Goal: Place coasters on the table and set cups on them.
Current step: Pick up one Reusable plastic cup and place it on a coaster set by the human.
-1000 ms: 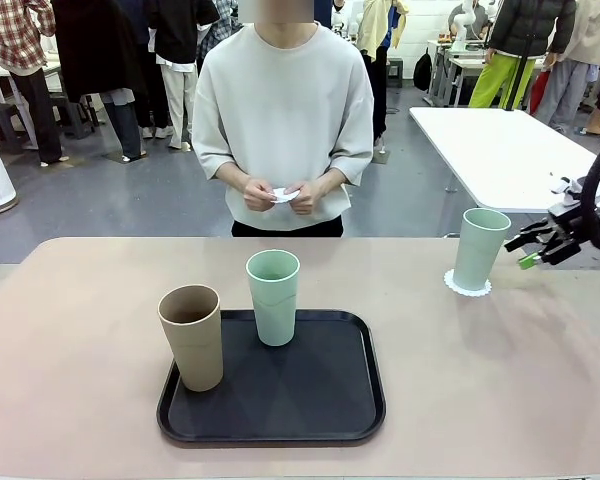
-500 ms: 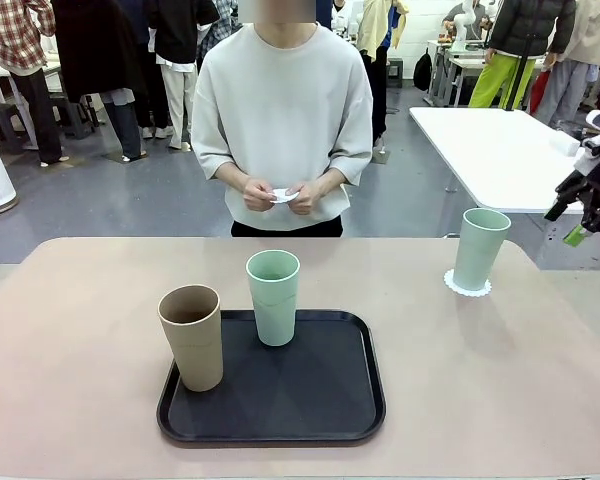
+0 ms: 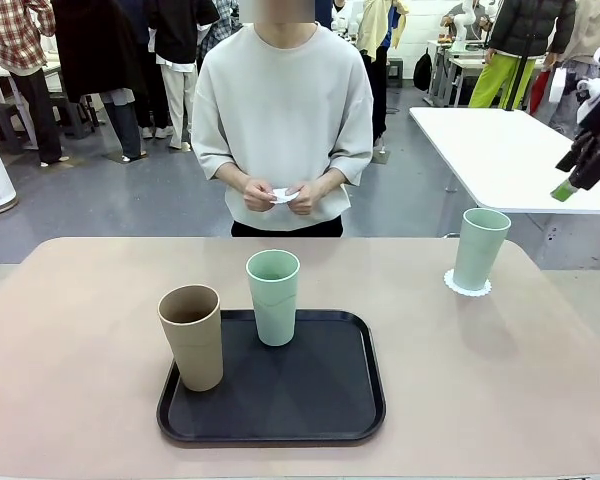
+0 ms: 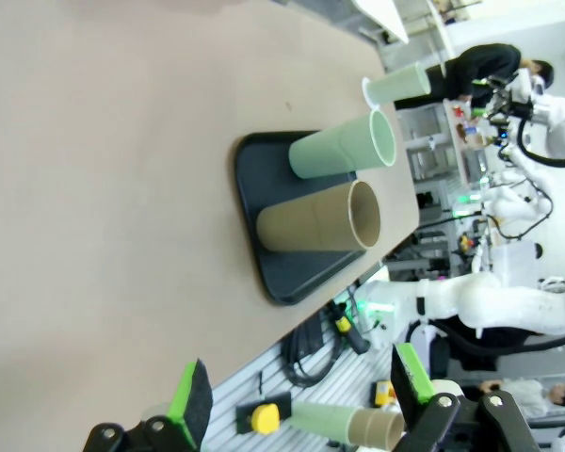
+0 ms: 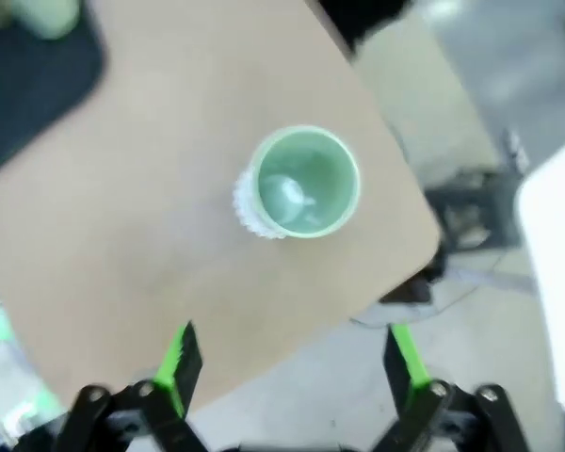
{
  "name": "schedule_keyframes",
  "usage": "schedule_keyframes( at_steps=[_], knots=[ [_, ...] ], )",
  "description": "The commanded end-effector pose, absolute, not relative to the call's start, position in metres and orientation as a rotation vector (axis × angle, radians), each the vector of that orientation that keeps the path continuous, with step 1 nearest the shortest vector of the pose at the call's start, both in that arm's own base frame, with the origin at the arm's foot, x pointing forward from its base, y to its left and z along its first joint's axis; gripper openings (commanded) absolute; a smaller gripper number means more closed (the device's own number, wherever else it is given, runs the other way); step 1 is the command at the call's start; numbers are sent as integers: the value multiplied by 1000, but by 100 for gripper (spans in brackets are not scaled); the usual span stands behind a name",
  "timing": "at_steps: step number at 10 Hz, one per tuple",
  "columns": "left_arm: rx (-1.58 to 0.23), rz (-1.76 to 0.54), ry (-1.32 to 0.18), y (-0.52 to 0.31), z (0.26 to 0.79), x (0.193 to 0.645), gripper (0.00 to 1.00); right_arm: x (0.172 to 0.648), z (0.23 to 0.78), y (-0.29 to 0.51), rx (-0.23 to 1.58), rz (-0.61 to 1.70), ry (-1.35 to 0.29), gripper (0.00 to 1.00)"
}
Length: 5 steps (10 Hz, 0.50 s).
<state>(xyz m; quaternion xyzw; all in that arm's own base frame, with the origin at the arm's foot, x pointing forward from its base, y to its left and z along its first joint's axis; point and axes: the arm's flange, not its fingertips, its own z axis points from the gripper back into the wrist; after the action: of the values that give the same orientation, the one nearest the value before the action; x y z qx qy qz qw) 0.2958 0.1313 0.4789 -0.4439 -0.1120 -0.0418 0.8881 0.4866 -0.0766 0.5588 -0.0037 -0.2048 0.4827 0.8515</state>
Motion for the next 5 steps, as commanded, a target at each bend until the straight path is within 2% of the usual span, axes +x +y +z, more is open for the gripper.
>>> schedule_keyframes(
  at_steps=[1, 2, 5],
  knots=[
    [-930, -89, -244, 132, 479, 296, 100, 487, 545, -63, -97, 894, -369, 100],
    [-930, -89, -244, 132, 479, 296, 100, 487, 559, -77, -8, 1016, -431, 100],
    [-930, -89, -244, 132, 479, 296, 100, 487, 559, -77, -8, 1016, -431, 100]
  ],
)
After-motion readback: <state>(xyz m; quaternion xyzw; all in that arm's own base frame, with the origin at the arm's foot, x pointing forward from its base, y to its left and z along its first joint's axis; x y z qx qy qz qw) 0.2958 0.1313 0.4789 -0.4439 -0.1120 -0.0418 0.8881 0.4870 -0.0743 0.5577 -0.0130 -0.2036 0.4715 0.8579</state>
